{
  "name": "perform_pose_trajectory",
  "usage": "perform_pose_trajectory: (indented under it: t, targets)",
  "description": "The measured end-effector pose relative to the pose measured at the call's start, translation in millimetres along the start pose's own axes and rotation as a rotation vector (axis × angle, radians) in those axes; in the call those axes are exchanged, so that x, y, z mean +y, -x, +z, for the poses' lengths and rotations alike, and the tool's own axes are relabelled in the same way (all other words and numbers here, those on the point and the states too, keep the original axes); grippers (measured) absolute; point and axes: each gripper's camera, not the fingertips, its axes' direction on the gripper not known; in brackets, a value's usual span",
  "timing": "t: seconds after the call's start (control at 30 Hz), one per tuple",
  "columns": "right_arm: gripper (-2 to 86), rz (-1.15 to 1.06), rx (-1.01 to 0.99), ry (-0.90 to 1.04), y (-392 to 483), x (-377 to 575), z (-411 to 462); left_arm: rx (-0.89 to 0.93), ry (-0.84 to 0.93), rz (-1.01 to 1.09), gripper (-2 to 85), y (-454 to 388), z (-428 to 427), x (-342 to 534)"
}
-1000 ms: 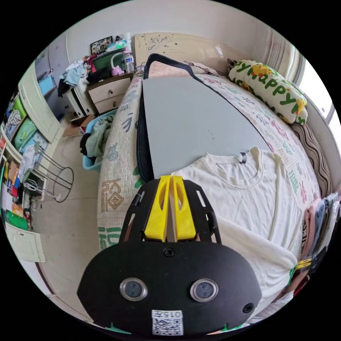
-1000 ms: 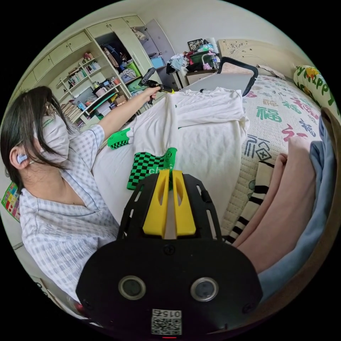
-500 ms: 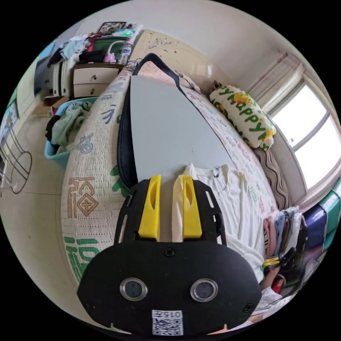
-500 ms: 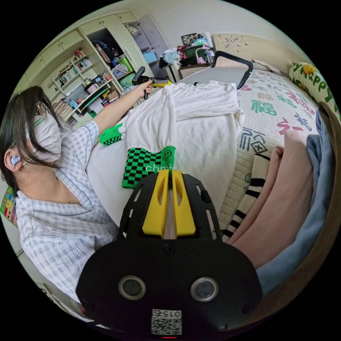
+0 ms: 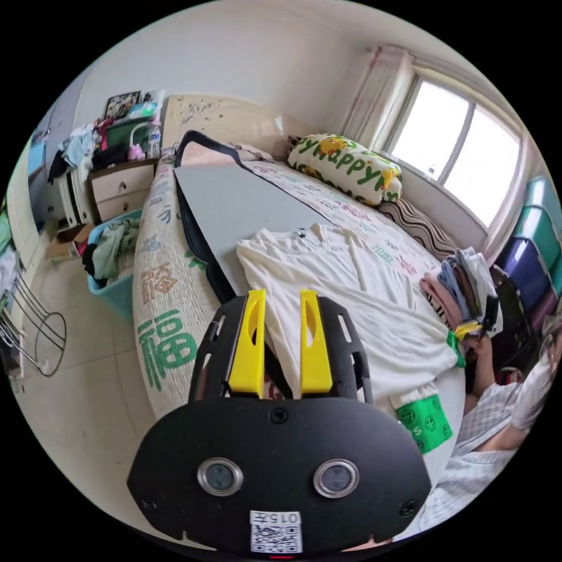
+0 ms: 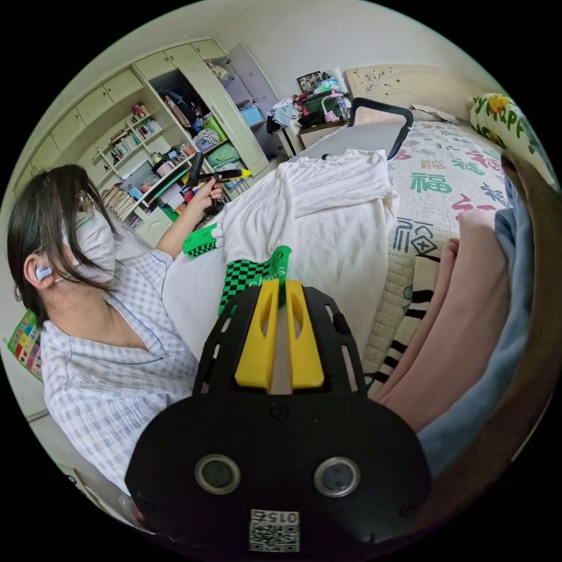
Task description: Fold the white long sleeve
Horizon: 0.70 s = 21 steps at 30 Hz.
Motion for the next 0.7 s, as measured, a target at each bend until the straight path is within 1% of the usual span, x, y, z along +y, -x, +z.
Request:
perform_pose_trajectory:
  t: [0.03, 0.1, 0.17, 0.2, 0.3, 0.37, 0.47, 0.5, 0.57, 0.6, 0.7]
  targets:
    - [2.4, 0.013, 0.017, -0.009, 1, 1, -5, -0.011, -0.003, 0.024, 7.9, -8, -9, -1]
    - [4.0, 0.021, 0.05, -0.028, 6, 2, -13, 0.008, 0.055, 0.079, 7.9, -18, -10, -9]
    - [5.6, -0.013, 0.055, -0.066, 22, 2, -23, 0.083, 0.159, 0.15, 8.0, -30, 6, -17]
    - [5.8, -0.034, 0.046, -0.067, 28, 1, -23, 0.098, 0.181, 0.168, 8.0, -32, 11, -18]
    - [7.3, -0.148, 0.023, 0.026, 61, -15, -7, 0.119, 0.293, 0.231, 8.2, -44, 36, -22]
    - [8.6, -0.246, 0.025, 0.137, 87, -30, 18, 0.116, 0.377, 0.272, 8.4, -53, 51, -24]
    - [8.4, -0.327, 0.044, 0.267, 108, -43, 45, 0.072, 0.385, 0.31, 8.2, -62, 52, -28]
    - [7.2, -0.33, 0.072, 0.288, 110, -45, 49, 0.065, 0.387, 0.316, 8.0, -63, 52, -28]
    - [1.9, -0.331, 0.201, 0.322, 114, -48, 57, 0.042, 0.379, 0.322, 6.9, -63, 50, -30]
    - [0.4, -0.334, 0.199, 0.322, 115, -48, 57, 0.036, 0.377, 0.322, 6.7, -62, 50, -30]
    - [-0.7, -0.317, 0.141, 0.363, 113, -50, 54, 0.045, 0.372, 0.317, 5.6, -58, 46, -31]
